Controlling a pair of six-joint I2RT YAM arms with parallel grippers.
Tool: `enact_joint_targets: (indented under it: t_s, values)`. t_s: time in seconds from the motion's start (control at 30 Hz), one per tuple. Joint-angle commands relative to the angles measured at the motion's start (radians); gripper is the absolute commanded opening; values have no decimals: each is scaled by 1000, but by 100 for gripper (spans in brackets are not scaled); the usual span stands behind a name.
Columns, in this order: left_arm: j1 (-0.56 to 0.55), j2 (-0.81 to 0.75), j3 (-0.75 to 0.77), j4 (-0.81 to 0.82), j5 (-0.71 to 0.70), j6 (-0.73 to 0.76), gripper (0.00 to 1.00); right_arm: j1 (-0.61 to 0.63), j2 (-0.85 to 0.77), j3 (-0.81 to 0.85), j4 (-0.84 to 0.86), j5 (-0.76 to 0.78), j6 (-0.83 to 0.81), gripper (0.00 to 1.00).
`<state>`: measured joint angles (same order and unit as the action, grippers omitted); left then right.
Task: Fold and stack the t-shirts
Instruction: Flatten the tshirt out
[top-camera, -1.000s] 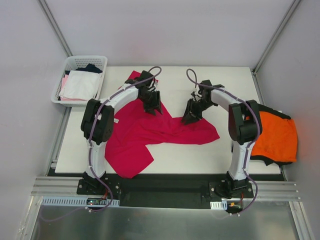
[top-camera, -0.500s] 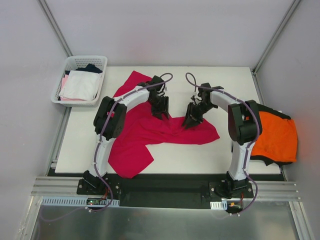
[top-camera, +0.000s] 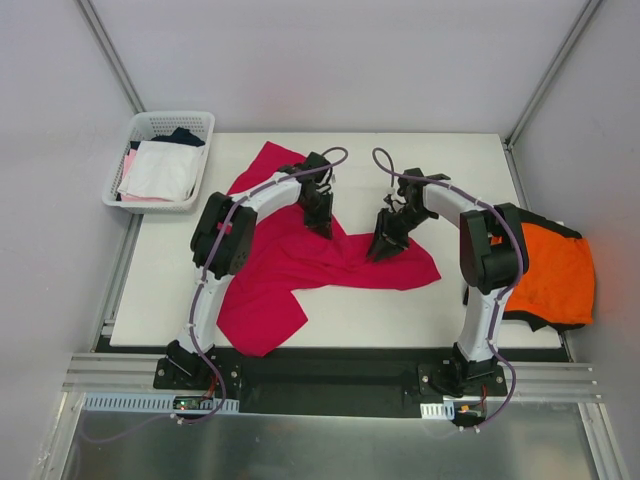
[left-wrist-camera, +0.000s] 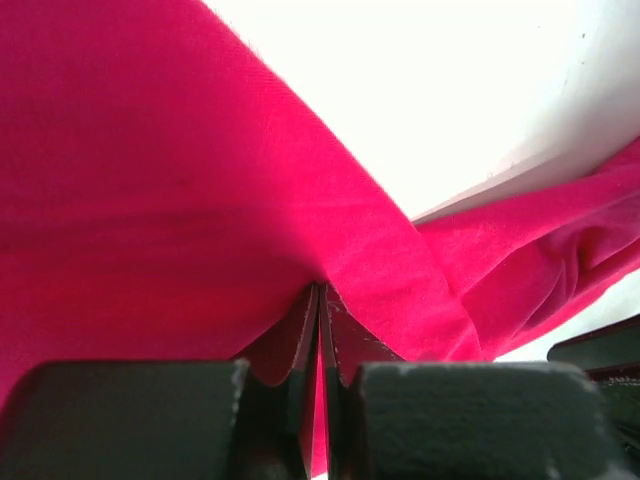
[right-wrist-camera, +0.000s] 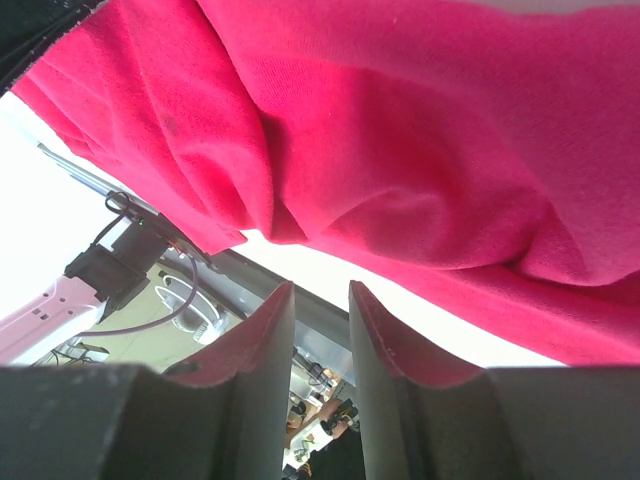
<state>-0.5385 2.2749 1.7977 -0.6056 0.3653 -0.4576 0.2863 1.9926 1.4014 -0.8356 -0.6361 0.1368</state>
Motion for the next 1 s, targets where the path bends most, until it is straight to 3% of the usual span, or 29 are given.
enact_joint_targets:
  t_s: [0.0, 0.33, 0.7, 0.97]
  values:
    - [-21, -12, -44, -6, -52, 13, 0, 7, -35, 33, -34, -2, -17, 31]
    - [-21, -205, -155, -6, -172, 5, 0, 17, -14, 34, -13, -8, -14, 31]
    - [8, -462, -569, -8, -212, -30, 0, 16, 20, 54, 15, 9, -16, 35]
    - [22, -463, -539, -11, -186, -16, 0, -76, 118, 191, 0, 12, -9, 46]
